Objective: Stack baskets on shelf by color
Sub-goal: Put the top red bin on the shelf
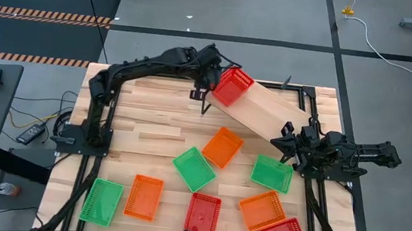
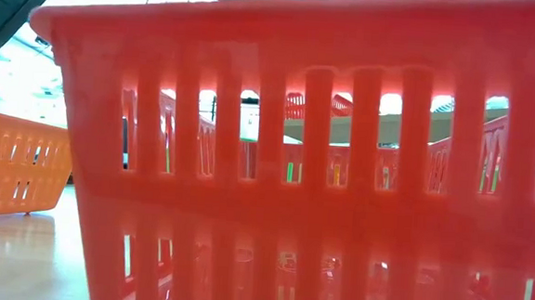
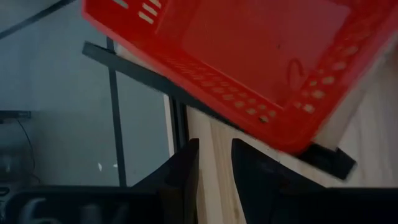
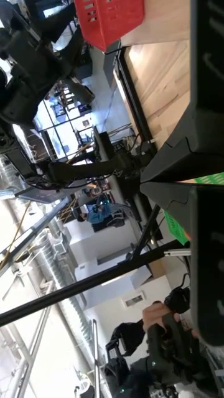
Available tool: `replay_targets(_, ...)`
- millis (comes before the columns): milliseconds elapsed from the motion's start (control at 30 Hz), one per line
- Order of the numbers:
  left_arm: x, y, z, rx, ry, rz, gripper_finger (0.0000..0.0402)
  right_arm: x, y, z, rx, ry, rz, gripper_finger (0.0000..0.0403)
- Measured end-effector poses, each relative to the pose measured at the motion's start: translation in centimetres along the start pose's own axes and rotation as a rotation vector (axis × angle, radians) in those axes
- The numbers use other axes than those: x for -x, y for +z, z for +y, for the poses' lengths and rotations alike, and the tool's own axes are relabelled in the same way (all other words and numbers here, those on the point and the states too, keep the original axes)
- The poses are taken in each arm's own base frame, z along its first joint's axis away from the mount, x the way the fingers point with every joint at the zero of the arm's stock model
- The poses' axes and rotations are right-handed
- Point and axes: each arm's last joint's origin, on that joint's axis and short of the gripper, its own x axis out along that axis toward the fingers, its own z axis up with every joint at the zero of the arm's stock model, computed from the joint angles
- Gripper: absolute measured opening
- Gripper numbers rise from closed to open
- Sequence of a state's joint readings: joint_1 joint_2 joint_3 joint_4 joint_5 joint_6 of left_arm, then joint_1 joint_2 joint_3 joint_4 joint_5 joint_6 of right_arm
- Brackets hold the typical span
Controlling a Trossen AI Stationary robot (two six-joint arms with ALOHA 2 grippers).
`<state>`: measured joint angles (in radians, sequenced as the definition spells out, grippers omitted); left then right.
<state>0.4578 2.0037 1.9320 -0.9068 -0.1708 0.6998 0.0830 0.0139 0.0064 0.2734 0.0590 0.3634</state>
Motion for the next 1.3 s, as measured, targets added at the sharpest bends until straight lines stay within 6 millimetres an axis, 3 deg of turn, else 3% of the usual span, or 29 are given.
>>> replay_targets(933, 0.5, 1.3, -2.7, -0.053, -0.074, 0.013, 0.0093, 0.0, -0.1, 0.0, 0.001, -0.001, 0.01, 0.0016)
replay_targets(1300, 0.5, 1.5, -2.5, -0.065, -0.039, 0.01, 0.0093, 0.0, -0.1, 0.0, 0.001, -0.003, 0.014, 0.0016)
